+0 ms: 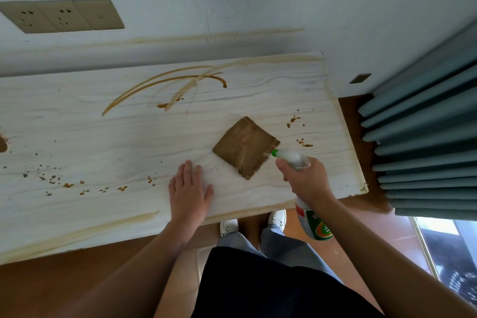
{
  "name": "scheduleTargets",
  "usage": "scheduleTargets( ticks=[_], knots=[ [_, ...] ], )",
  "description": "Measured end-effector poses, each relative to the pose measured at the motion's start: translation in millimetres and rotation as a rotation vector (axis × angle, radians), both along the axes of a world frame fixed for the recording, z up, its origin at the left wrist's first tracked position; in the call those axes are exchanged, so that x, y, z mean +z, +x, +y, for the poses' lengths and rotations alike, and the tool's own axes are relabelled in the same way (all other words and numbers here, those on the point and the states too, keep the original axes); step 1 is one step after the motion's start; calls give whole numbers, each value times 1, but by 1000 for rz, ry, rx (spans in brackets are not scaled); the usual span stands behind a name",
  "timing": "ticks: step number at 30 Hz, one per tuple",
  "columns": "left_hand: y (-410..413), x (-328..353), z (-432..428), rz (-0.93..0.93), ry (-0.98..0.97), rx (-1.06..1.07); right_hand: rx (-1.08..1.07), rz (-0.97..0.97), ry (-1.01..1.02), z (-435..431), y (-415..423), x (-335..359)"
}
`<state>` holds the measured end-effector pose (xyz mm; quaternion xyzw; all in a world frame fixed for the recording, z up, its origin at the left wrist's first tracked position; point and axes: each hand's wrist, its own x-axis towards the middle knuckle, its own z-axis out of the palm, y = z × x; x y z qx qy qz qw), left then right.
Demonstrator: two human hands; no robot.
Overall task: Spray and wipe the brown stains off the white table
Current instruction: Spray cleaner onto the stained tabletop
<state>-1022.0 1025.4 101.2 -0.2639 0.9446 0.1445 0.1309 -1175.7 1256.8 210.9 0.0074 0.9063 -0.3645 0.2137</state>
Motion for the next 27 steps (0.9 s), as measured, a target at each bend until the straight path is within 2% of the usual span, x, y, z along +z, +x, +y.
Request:
scheduleTargets(
  ticks=[3,8,13,20,27],
  knots=[
    [0,1,0,-5,-3,-5,3,12,42,-2,1,2],
    [-1,1,-1,-7,-12,-14,24,-33,-64,-1,-1,9],
    [0,2,-2,-2,-9,-22,-67,-30,-40,5,1,6],
    [-1,4,-3,1,-2,-26,-46,-8,-80,12,1,8],
    [0,0,-2,-18,-5,-20,-133,-32,36,22,-2,3]
  ],
)
